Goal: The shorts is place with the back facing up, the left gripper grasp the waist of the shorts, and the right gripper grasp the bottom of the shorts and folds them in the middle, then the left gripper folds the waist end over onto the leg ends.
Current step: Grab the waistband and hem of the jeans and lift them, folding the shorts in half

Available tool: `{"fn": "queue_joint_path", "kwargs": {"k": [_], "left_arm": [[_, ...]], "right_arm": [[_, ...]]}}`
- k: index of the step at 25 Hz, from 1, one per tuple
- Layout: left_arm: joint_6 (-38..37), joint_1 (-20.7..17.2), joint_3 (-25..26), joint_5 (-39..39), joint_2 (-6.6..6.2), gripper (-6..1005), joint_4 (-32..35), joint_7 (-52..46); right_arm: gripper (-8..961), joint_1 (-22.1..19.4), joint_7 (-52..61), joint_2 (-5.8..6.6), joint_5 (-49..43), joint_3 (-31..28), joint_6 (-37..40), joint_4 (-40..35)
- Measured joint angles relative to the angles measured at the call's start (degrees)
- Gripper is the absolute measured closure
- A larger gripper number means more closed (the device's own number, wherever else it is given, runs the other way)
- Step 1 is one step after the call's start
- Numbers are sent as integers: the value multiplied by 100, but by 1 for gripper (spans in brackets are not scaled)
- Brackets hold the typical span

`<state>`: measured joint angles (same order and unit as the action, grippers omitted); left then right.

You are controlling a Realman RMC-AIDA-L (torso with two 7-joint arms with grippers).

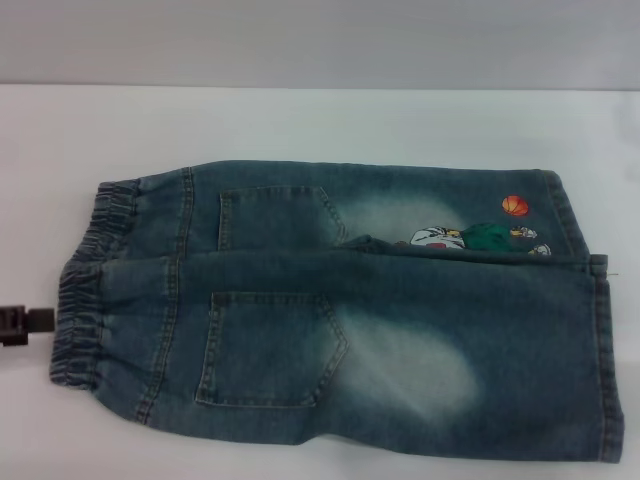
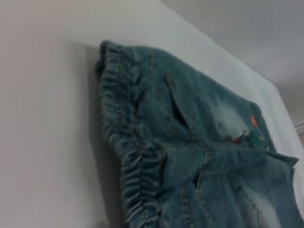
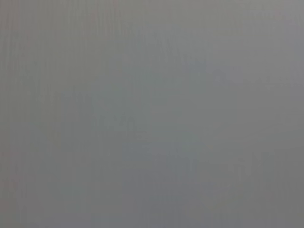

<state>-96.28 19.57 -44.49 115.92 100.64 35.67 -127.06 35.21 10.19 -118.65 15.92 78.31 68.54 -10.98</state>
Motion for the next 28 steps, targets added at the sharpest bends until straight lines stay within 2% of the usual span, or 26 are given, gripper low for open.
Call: {"fn": "queue_joint_path", "kwargs": {"k": [10,22,28], "left_arm": [[113,67,84,450,159,165,1,-27],[380,80,56,535,183,166,-27,-77],[535,99,90,750,239,165,-66,-94]], "right_arm": [[288,-18,0,0,-3,44,1,-1],[289,-64,0,-9,-10,53,29,7],[289,-76,14,-9,-11,52,31,8]]}}
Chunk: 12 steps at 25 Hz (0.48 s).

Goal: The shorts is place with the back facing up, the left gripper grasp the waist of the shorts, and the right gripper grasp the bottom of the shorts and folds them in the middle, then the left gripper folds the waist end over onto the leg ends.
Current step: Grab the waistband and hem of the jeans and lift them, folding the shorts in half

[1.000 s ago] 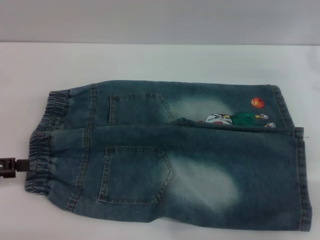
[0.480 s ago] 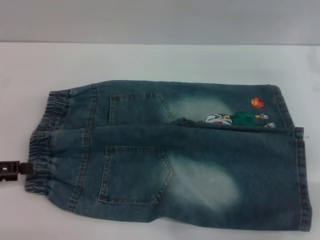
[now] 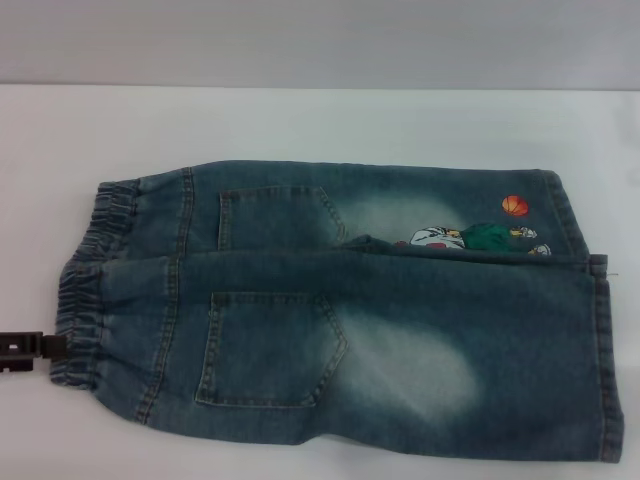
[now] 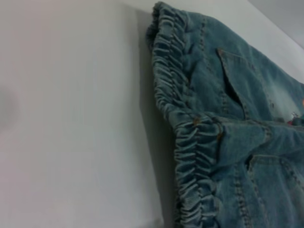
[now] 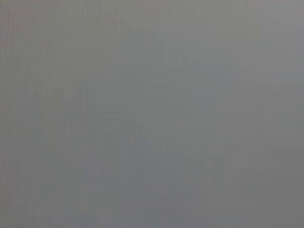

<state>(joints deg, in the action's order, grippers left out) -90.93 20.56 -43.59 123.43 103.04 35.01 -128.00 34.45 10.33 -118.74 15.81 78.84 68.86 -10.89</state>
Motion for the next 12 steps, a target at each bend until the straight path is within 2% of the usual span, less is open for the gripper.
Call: {"fn": "queue_joint_path", "kwargs": {"k": [12], "left_arm": [[66,8,-43,29,68,165,-7,-6]], "right_arm": [[290,-32,26,-4,-6,57,2,-1]]}}
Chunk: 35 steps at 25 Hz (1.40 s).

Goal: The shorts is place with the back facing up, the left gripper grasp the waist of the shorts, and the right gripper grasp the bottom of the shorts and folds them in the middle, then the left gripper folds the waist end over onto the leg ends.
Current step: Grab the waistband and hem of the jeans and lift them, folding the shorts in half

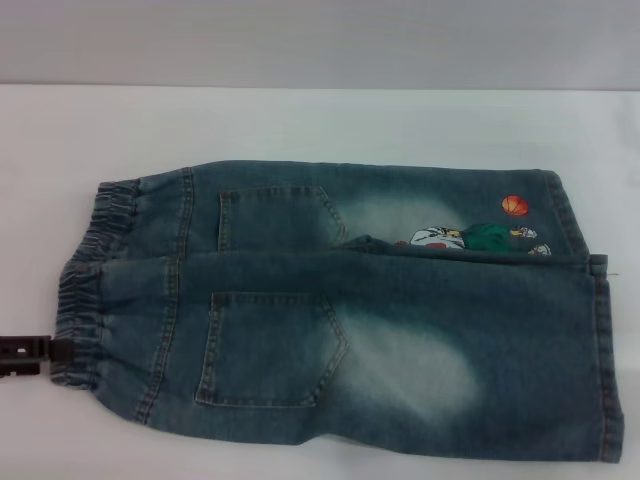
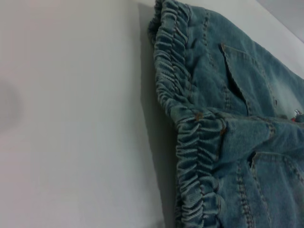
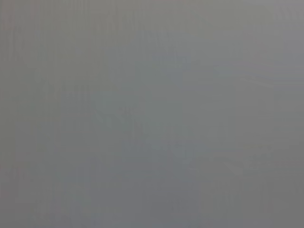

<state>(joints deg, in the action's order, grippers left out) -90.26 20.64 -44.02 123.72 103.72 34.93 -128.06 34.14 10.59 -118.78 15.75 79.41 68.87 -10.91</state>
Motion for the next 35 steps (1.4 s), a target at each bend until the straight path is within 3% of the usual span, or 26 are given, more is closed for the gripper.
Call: {"fn": "queue_joint_path", "kwargs": {"k": [22,35], "left_arm": [[-70,188,-61,215,24,165,-136,1],[-266,421,216,240,26,166,-138,76]], "right_arm": [[292,-144,14,-22,-2,22,128,-60],[293,-144,14,-5,-3,21,115,-60]]}}
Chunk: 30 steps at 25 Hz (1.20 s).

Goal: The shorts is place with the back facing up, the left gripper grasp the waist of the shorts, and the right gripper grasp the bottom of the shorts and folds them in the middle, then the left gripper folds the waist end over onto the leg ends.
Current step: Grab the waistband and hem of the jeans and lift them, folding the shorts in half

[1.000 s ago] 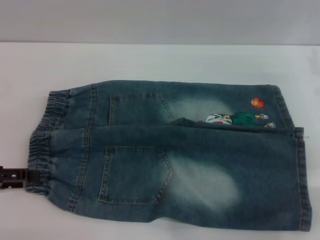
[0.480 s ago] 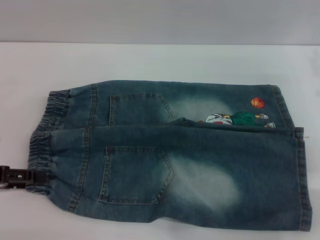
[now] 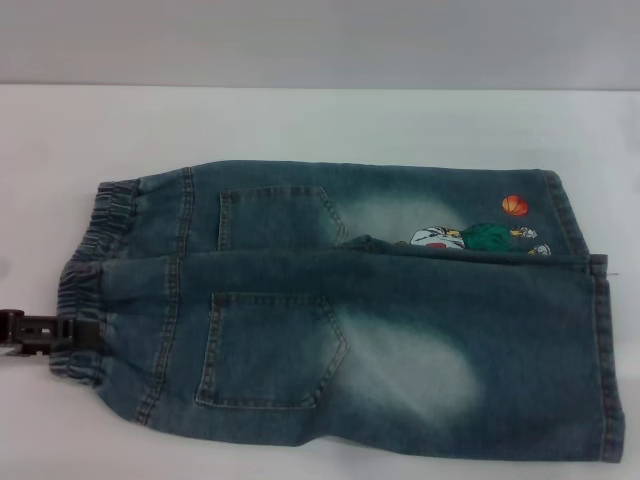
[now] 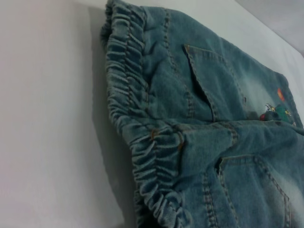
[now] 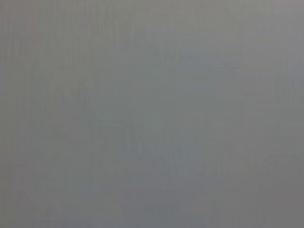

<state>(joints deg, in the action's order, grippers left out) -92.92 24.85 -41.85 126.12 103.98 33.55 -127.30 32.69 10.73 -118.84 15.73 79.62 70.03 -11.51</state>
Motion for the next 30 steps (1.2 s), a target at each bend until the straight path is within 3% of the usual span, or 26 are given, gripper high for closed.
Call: {"fn": "queue_joint_path", "kwargs": {"k": [30], "left_arm": [[-233,-73,-77,63,23,166,2,74]], "right_arm": [[296,63,0,19,0,-17,-42,20]]}}
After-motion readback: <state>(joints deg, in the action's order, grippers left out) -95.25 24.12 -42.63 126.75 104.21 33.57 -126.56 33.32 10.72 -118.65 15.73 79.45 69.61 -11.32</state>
